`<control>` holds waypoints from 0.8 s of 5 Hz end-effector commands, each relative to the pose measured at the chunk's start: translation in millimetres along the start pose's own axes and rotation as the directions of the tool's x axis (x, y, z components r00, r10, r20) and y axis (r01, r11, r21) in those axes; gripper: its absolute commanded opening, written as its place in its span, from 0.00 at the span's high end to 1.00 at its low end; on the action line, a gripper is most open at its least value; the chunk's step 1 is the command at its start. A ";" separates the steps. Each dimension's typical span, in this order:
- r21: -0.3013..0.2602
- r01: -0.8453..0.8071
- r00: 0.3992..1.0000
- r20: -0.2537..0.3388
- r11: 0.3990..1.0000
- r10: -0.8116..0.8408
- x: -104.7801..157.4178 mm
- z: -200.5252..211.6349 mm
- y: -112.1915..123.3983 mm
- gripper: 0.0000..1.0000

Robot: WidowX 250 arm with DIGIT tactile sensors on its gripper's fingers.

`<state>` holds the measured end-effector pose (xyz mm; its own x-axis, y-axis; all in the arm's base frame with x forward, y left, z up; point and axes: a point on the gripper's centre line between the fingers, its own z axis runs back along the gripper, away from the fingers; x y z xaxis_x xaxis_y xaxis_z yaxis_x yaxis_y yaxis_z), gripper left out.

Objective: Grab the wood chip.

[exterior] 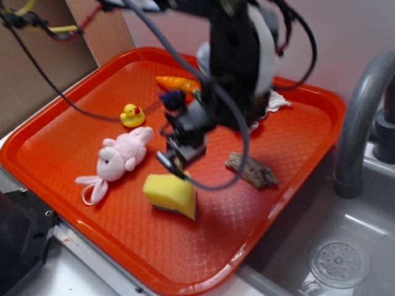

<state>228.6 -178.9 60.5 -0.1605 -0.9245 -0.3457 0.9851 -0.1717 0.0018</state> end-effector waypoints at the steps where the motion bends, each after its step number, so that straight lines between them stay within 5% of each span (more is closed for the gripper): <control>1: 0.054 -0.182 0.981 0.076 0.982 0.178 22.1 -8.6 9.6 0.00; 2: -0.008 -0.171 0.981 0.091 0.985 0.171 26.7 -22.6 14.3 0.00; 3: -0.100 -0.108 0.988 0.103 0.989 0.119 31.8 -34.8 6.6 0.90; 4: -0.131 -0.057 0.989 0.124 0.990 0.074 33.5 -38.2 1.7 1.00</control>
<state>254.5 -196.6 17.8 -0.0632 -0.9704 -0.2333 0.9954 -0.0445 -0.0843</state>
